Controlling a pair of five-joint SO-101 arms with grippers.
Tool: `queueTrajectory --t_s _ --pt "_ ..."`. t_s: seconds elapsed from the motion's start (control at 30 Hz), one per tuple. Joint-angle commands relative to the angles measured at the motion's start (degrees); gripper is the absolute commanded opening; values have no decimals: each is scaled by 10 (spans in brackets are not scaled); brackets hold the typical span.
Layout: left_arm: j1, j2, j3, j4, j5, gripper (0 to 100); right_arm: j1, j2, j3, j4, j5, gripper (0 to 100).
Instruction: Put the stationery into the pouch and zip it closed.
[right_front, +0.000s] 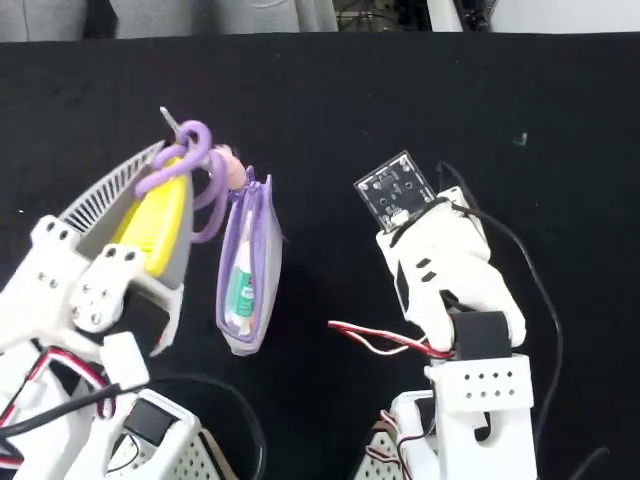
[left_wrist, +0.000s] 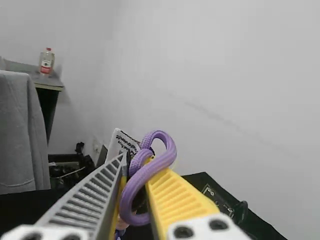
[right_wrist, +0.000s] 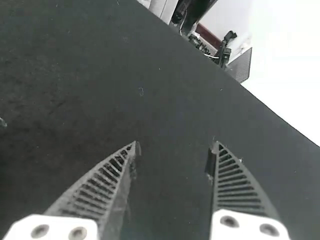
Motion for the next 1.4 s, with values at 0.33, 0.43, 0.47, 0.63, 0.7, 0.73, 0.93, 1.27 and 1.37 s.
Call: queueTrajectory --t_s 0.33,0.43,0.47,0.63,0.7,0.73,0.93,1.27,1.37 --pt "70 3 -153 108 -12 29 5 -43 -56 76 91 232" --pt "70 5 -192 139 -37 29 2 -81 -60 105 102 233" --pt "70 6 -199 147 -40 29 -8 -95 -61 116 105 233" --pt "70 6 -216 182 -42 29 -69 -162 -61 217 137 233" --pt "70 4 -210 185 -42 29 -92 -192 -61 244 144 233" --pt "71 4 -211 190 -41 29 -104 -207 -61 256 149 233" --pt "71 2 -212 214 -42 29 -185 -257 -68 318 149 233" --pt "71 -38 -210 281 -43 29 -407 -259 -200 414 104 234" --pt "71 -74 -209 281 -43 29 -455 -259 -204 418 91 233"
